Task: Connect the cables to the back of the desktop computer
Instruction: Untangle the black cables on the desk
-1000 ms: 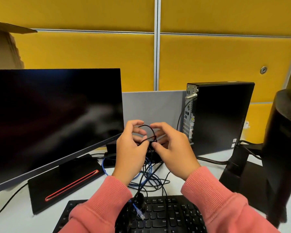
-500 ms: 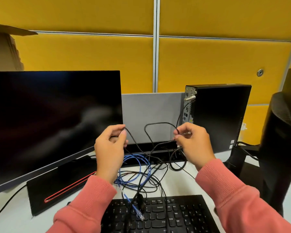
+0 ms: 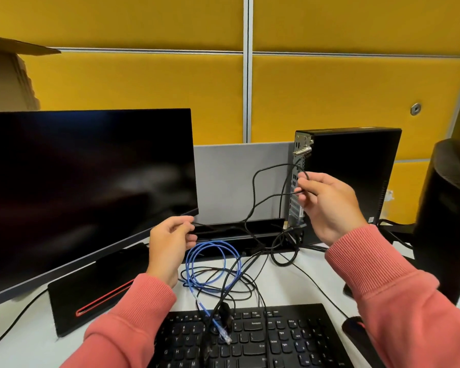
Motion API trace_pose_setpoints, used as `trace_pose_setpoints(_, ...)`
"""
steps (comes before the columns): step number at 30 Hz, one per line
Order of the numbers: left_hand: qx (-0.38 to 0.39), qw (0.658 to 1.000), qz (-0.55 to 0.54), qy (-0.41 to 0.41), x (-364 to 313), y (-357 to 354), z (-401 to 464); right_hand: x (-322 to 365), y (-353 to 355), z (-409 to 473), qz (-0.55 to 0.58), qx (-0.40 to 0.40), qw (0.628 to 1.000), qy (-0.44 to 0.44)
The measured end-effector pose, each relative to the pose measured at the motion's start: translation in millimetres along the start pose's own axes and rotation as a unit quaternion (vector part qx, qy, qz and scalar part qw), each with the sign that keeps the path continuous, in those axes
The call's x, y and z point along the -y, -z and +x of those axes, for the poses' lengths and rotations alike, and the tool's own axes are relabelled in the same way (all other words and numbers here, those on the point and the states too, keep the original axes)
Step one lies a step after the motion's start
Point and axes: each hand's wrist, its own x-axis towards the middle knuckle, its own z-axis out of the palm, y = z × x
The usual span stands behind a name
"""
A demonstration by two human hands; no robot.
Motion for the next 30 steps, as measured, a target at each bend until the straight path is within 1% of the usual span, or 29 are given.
trace_pose_setpoints(2,0.050,0.995,0.076,-0.036,-2.6,-6.9,-5.5,4.2,-8.5,-2.0,0.004,0.039,0.999,-0.011)
trace_pose_setpoints(4,0.124,0.973,0.171,-0.092,-8.2,-14.1,-14.7,12.1,-20.4,-3.8,-0.002,0.084,0.996,-0.018)
trace_pose_setpoints(5,0.176,0.960,0.185,-0.111,-12.4,-17.9,-20.9,16.1,-27.1,-4.6,-0.005,0.109,0.994,-0.021)
trace_pose_setpoints(6,0.240,0.949,0.169,-0.117,-17.9,-21.0,-27.7,20.1,-35.5,-5.6,-0.010,0.136,0.990,-0.021)
trace_pose_setpoints(8,0.366,0.917,0.118,-0.103,-30.2,-29.4,-42.2,25.4,-52.2,-6.6,-0.021,0.184,0.983,-0.012)
trace_pose_setpoints(9,0.400,0.904,0.109,-0.107,-34.3,-34.4,-47.9,27.5,-59.3,-7.2,-0.032,0.204,0.979,-0.004)
trace_pose_setpoints(10,0.407,0.900,0.104,-0.118,-37.6,-40.5,-52.1,29.9,-64.1,-7.7,-0.042,0.222,0.974,0.002)
trace_pose_setpoints(12,0.360,0.918,0.101,-0.131,-45.4,-50.3,-58.0,33.4,-67.6,-7.6,-0.054,0.247,0.968,0.009)
trace_pose_setpoints(14,0.330,0.936,0.063,-0.107,-49.1,-54.4,-58.6,33.4,-60.7,-5.1,-0.051,0.239,0.970,0.017)
trace_pose_setpoints(17,0.316,0.946,-0.027,-0.071,-54.8,-51.0,-55.4,16.3,-33.7,-1.4,-0.046,0.170,0.984,0.014)
trace_pose_setpoints(20,0.278,0.956,-0.086,-0.048,-57.7,-43.4,-51.6,-15.5,3.4,-1.3,-0.082,0.078,0.994,-0.013)
trace_pose_setpoints(23,0.253,0.957,-0.140,-0.017,-57.4,-37.4,-48.2,-50.4,40.0,-8.4,-0.129,0.003,0.991,-0.026)
trace_pose_setpoints(25,0.223,0.960,-0.171,-0.002,-56.2,-35.2,-45.4,-73.8,57.3,-19.3,-0.167,-0.033,0.985,-0.036)
trace_pose_setpoints(26,0.203,0.962,-0.185,0.006,-55.6,-34.7,-43.6,-85.0,63.0,-25.8,-0.178,-0.038,0.982,-0.054)
trace_pose_setpoints(27,0.180,0.963,-0.199,0.014,-54.5,-34.3,-41.1,-95.9,66.0,-32.6,-0.187,-0.027,0.979,-0.080)
trace_pose_setpoints(29,0.137,0.963,-0.230,0.029,-54.0,-33.7,-37.4,-113.7,64.4,-46.4,-0.197,0.038,0.970,-0.135)
trace_pose_setpoints(30,0.119,0.962,-0.241,0.035,-53.5,-32.8,-35.9,-118.8,61.2,-52.7,-0.214,0.082,0.962,-0.146)
